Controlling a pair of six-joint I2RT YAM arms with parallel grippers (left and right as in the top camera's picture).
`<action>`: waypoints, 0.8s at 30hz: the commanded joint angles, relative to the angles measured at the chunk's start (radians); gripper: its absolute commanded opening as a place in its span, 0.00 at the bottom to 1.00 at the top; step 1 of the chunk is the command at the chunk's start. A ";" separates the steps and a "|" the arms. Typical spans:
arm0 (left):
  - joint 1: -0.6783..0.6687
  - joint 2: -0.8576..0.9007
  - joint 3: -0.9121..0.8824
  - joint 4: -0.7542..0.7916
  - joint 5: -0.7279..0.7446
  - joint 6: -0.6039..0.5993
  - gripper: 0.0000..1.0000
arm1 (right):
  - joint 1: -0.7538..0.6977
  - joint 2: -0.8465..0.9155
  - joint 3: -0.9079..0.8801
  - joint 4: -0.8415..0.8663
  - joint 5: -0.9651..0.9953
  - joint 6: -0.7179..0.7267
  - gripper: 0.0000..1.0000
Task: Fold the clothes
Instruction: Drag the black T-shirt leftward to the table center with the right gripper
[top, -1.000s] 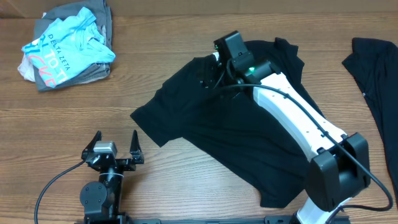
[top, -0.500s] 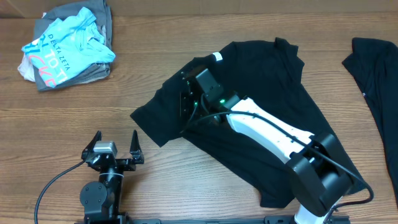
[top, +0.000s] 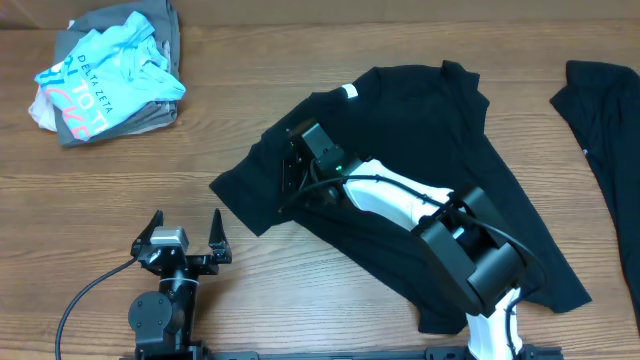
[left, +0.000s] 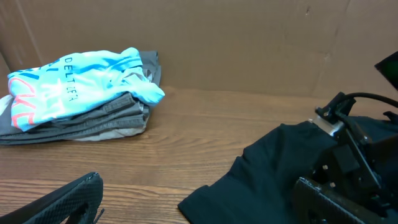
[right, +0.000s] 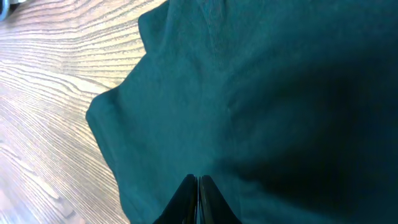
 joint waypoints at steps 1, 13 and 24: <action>-0.007 -0.011 -0.004 -0.003 -0.006 0.026 1.00 | 0.001 0.030 0.000 0.018 -0.016 0.032 0.07; -0.007 -0.010 -0.004 -0.003 -0.006 0.026 1.00 | 0.047 0.136 0.000 0.100 -0.083 0.121 0.07; -0.007 -0.010 -0.004 -0.003 -0.006 0.026 1.00 | 0.162 0.189 0.000 0.126 -0.142 0.218 0.07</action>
